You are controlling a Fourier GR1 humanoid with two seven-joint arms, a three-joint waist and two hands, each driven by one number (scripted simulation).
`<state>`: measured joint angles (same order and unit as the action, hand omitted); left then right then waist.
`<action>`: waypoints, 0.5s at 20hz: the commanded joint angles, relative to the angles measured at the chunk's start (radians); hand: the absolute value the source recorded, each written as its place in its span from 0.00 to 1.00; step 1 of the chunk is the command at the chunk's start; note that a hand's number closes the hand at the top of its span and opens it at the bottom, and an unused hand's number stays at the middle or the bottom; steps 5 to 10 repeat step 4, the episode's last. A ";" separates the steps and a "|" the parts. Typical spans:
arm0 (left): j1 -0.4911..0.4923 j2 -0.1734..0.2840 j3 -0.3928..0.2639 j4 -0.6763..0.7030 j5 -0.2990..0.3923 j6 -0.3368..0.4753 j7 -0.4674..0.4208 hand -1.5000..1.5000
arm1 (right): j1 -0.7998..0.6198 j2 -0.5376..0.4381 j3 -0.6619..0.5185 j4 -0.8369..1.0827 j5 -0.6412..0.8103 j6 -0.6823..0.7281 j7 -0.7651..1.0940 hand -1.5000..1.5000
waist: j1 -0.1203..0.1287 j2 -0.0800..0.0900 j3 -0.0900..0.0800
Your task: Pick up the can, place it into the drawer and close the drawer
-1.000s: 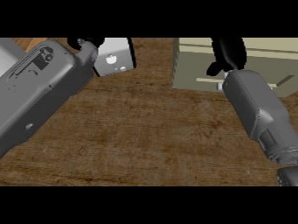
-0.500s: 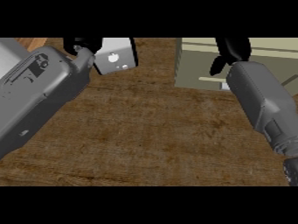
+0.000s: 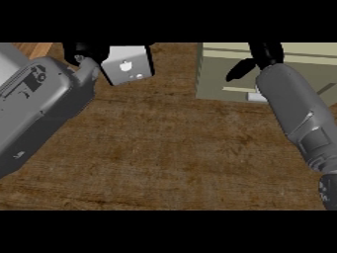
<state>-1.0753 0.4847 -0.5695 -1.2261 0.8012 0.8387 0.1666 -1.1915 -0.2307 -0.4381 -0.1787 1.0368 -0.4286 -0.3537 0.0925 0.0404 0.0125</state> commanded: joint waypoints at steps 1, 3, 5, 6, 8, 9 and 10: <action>0.022 -0.006 -0.010 -0.040 0.001 0.028 0.028 0.00 | -0.061 0.059 -0.128 -0.027 -0.145 0.033 -0.029 0.00 | 0.022 -0.015 -0.007; 0.034 0.001 -0.010 -0.029 -0.020 0.020 0.003 0.00 | -0.048 0.023 -0.151 -0.024 -0.168 0.071 -0.084 0.00 | 0.007 -0.007 -0.008; 0.044 0.007 -0.011 -0.063 -0.017 0.012 0.004 0.00 | -0.067 0.036 -0.163 -0.026 -0.178 0.055 -0.057 0.00 | 0.021 -0.010 -0.009; 0.044 0.007 -0.011 -0.063 -0.017 0.012 0.004 0.00 | -0.067 0.036 -0.163 -0.026 -0.178 0.055 -0.057 0.00 | 0.021 -0.010 -0.009; 0.044 0.007 -0.011 -0.063 -0.017 0.012 0.004 0.00 | -0.067 0.036 -0.163 -0.026 -0.178 0.055 -0.057 0.00 | 0.021 -0.010 -0.009; 0.044 0.007 -0.011 -0.063 -0.017 0.012 0.004 0.00 | -0.067 0.036 -0.163 -0.026 -0.178 0.055 -0.057 0.00 | 0.021 -0.010 -0.009; 0.044 0.007 -0.011 -0.063 -0.017 0.012 0.004 0.00 | -0.067 0.036 -0.163 -0.026 -0.178 0.055 -0.057 0.00 | 0.021 -0.010 -0.009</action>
